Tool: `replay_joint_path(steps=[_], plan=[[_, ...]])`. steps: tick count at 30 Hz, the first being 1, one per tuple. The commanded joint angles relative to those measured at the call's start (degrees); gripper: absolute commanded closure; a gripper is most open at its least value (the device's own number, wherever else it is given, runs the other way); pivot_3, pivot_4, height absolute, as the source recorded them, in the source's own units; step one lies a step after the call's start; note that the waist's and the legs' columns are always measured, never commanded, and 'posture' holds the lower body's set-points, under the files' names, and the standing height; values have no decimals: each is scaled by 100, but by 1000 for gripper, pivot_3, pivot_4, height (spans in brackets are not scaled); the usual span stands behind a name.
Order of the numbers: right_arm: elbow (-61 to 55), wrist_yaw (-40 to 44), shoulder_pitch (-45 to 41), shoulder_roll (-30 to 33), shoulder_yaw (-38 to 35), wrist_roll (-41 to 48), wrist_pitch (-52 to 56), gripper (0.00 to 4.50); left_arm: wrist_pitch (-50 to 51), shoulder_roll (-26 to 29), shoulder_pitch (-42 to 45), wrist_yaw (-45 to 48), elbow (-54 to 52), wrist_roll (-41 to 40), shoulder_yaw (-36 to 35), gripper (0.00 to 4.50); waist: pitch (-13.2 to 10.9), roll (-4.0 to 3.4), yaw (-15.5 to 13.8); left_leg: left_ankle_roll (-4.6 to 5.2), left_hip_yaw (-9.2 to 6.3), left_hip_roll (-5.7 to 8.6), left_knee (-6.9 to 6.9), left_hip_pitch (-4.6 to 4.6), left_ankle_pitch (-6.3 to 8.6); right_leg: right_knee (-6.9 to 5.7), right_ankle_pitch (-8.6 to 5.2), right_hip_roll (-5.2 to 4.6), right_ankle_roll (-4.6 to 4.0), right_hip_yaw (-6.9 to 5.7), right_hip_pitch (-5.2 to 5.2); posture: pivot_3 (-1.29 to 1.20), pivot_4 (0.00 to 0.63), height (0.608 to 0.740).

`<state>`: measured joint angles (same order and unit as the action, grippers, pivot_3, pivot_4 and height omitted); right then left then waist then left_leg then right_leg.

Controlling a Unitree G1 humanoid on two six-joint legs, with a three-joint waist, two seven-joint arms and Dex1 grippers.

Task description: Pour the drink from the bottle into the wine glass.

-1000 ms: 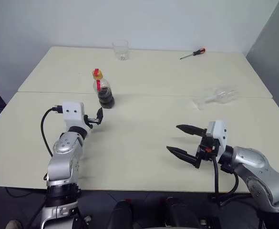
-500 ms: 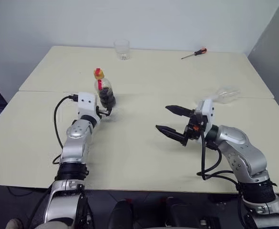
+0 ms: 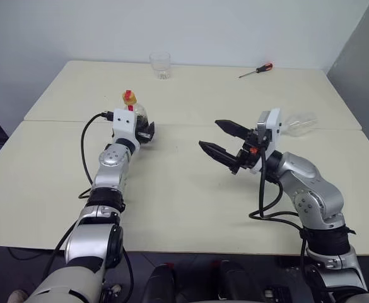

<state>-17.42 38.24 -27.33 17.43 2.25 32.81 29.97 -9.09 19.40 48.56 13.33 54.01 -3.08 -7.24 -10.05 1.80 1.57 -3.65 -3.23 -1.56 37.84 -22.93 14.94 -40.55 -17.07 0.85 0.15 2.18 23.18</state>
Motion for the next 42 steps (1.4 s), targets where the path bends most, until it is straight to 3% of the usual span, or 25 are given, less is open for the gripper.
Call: replay_joint_path(steps=[1, 8, 17, 23, 26, 33, 37, 42], plan=[[-300, -130, -216, -70, -78, 168, 61, 15, -587, -17, 394, -27, 533, -13, -110, 0, 0, 0, 1, 0, 0, 0, 0, 0, 0, 0, 0, 0, 0, 0, 0, 0, 150, 740], [-378, -256, -299, -121, -79, 189, 142, 15, -1069, -104, 676, -59, 1280, 55, -92, 0, 0, 0, 4, 0, 0, 1, 0, 0, 0, -2, 0, 1, 0, -3, 1, 0, 150, 740], [-421, -361, -295, -117, -101, 189, 166, 15, -1247, -91, 672, -109, 1470, 95, -103, 0, 0, 0, 7, 0, 1, 2, 0, 0, 0, -4, 0, 3, 0, -4, 1, 0, 150, 740], [-356, -359, -319, -141, -88, 179, 137, 0, -1326, -35, 704, -59, 1505, 39, -173, 1837, 0, 0, 7, 0, 1, 2, 0, 0, 0, -4, 0, 4, 0, -4, 1, 0, 150, 740], [-293, -340, -357, -157, -83, 158, 110, 0, -1331, -18, 731, -52, 1522, 41, -182, 2496, 0, 0, 7, 0, 2, 1, 0, 0, 0, -6, 0, 4, 0, -4, 3, 0, 150, 740], [-147, -316, -439, -173, -71, 72, 57, 0, -1325, -14, 758, 145, 1429, 42, -154, 2652, 0, 0, 8, 0, 2, 2, 0, 0, 0, -7, 0, 4, 0, -4, 4, 0, 150, 740], [133, -351, -664, -116, 27, -190, 42, 0, -1132, -113, 531, 1256, 736, -79, 79, 2659, -1, -1, 10, 0, 2, 3, 0, -1, 0, -9, 0, 5, 0, -6, 5, 0, 150, 740], [1042, -173, -1429, -131, 244, -565, -11, 0, 128, 32, -338, 2977, -1575, -575, 545, 2659, -2, -3, 31, -2, 12, -1, -1, 1, -1, -16, -1, 5, -2, -2, 11, 0, 150, 740]])
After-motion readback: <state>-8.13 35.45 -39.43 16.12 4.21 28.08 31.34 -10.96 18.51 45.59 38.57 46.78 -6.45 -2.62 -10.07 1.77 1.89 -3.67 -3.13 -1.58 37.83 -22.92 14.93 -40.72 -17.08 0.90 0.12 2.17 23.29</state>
